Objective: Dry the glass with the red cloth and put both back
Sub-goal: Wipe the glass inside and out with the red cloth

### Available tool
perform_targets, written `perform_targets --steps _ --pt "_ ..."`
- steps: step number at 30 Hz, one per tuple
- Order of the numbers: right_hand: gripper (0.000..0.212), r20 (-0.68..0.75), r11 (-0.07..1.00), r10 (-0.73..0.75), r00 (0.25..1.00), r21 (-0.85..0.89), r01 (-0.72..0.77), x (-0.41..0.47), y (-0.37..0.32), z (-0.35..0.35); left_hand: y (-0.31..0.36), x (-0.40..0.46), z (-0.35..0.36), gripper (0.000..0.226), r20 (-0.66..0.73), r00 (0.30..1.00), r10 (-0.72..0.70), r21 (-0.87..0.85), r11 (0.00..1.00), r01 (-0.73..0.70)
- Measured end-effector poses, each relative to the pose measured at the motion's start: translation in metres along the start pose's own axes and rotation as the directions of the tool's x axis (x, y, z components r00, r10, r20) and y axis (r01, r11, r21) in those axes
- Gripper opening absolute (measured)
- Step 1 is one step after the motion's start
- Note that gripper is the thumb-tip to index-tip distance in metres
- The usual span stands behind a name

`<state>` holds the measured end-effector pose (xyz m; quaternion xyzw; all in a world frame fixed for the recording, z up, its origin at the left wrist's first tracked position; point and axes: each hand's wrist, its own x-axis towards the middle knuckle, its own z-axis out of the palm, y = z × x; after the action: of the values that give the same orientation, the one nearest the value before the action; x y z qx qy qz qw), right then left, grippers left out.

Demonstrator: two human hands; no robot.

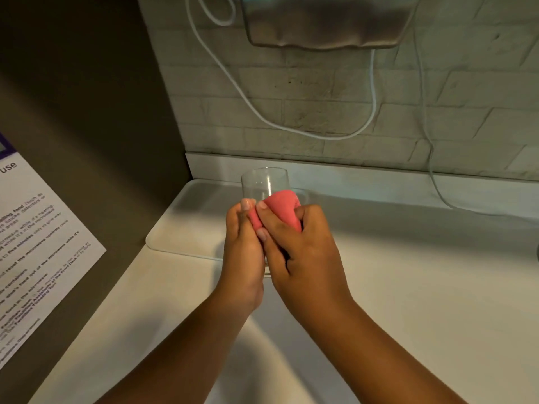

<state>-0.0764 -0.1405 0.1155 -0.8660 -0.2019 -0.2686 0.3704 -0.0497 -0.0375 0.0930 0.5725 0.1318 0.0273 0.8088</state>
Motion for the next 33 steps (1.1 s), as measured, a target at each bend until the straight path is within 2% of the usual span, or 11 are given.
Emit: perform_targets --steps 2,5,8,10,12,16,20,23,27,30,33 --pt "0.039 -0.013 1.000 0.002 1.000 0.028 -0.002 0.008 -0.001 0.001 0.003 0.001 0.002 0.055 0.000 0.998 0.060 0.025 0.998 -0.060" --pt "0.034 -0.008 0.953 0.162 0.987 0.261 -0.155 0.025 0.001 0.002 0.003 -0.001 0.004 0.037 0.025 0.986 0.167 0.085 0.982 -0.168" --pt "0.037 -0.124 0.989 0.078 0.989 0.133 -0.061 0.043 0.007 -0.003 -0.006 -0.008 0.005 0.048 0.048 0.979 0.200 0.117 0.972 -0.205" --pt "0.036 -0.170 0.987 0.108 0.979 0.134 -0.085 0.050 0.015 -0.005 -0.008 -0.011 0.007 0.061 0.034 0.978 0.206 0.118 0.971 -0.208" --pt "0.036 -0.190 0.979 0.143 0.971 0.169 -0.111 0.046 0.022 -0.004 -0.005 -0.011 0.007 0.062 0.000 0.979 0.206 0.101 0.973 -0.205" --pt "0.038 -0.125 0.962 0.174 0.977 0.232 -0.142 0.017 0.027 -0.003 0.005 -0.005 0.004 0.056 -0.046 0.981 0.190 0.062 0.980 -0.187" --pt "0.041 -0.050 0.992 0.029 0.998 0.123 -0.023 -0.010 0.014 -0.003 0.005 -0.004 0.004 0.041 -0.037 0.987 0.156 0.076 0.985 -0.153" --pt "0.041 0.002 1.000 0.001 1.000 0.024 -0.001 -0.012 0.003 -0.004 0.000 -0.005 0.005 0.043 -0.008 0.997 0.083 0.023 0.996 -0.083" --pt "0.040 -0.026 1.000 -0.017 1.000 0.009 0.017 0.003 -0.001 -0.006 0.002 -0.005 0.005 0.057 0.030 0.998 0.055 0.024 0.998 -0.056" --pt "0.034 -0.051 0.982 0.092 0.994 0.171 -0.082 0.022 0.000 -0.006 0.001 -0.007 0.006 0.043 0.047 0.986 0.160 0.111 0.980 -0.165" --pt "0.036 -0.170 0.995 0.038 0.985 0.096 -0.022 0.042 0.008 -0.007 -0.005 -0.014 0.009 0.050 0.049 0.983 0.178 0.136 0.974 -0.183"
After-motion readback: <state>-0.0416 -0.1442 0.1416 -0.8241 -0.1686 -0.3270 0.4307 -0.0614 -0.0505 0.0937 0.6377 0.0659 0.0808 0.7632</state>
